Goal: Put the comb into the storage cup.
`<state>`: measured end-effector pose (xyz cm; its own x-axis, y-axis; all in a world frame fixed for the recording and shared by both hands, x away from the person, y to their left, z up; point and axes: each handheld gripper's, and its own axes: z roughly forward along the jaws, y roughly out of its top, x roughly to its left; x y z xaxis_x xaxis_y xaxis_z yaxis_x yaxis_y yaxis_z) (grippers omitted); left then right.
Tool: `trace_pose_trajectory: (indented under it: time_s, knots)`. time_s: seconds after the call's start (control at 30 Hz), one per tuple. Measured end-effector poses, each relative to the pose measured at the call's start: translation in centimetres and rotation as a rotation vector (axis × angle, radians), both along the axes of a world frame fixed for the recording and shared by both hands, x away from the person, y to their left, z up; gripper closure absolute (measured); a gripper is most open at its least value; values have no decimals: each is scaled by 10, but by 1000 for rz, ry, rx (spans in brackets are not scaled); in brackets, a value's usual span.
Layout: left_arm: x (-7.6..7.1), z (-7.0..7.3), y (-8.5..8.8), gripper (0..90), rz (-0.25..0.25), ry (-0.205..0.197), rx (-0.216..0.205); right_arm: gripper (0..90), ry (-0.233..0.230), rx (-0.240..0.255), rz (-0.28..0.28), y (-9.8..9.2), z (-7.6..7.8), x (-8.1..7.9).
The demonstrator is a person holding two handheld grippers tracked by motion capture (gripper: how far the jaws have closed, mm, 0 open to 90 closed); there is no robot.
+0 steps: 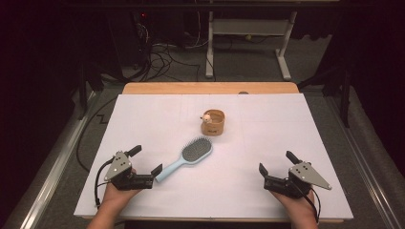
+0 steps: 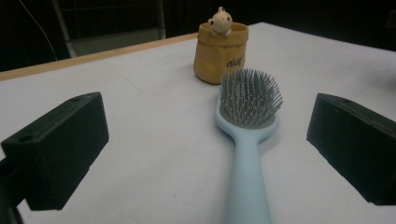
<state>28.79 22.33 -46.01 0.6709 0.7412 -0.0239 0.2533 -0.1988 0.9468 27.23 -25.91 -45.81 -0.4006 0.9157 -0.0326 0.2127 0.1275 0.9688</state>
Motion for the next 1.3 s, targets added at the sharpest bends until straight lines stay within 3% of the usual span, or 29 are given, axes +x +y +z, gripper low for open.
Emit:
trace_pose_trajectory:
  time_s: [0.27, 0.57, 0.63, 0.73, 0.87, 1.03, 1.2, 1.3]
  knots:
    - [4, -1, -10, 0, -12, 79, 110, 2, 0, 1, 1, 0, 0, 0]
    - [6, -3, -15, 17, -20, 126, 167, 2, 4, 10, 2, 1, 0, 0]
    - [8, -4, -15, 30, -25, 167, 178, 2, 2, 10, -1, 0, 0, 0]
    - [10, -7, -19, 67, -34, 214, 229, 2, 0, 13, -2, -1, 0, 0]
    - [13, -8, -23, 153, -67, 276, 257, 2, -1, 14, -2, -2, 1, 0]
    - [15, -9, -27, 248, -97, 318, 299, 2, 2, 8, 1, 0, 0, 0]
    - [19, -13, -29, 353, -81, 371, 323, 2, 0, 1, 0, 2, 1, 0]
    - [19, -13, -31, 438, -94, 372, 333, 2, -5, 1, -1, 0, 1, 0]
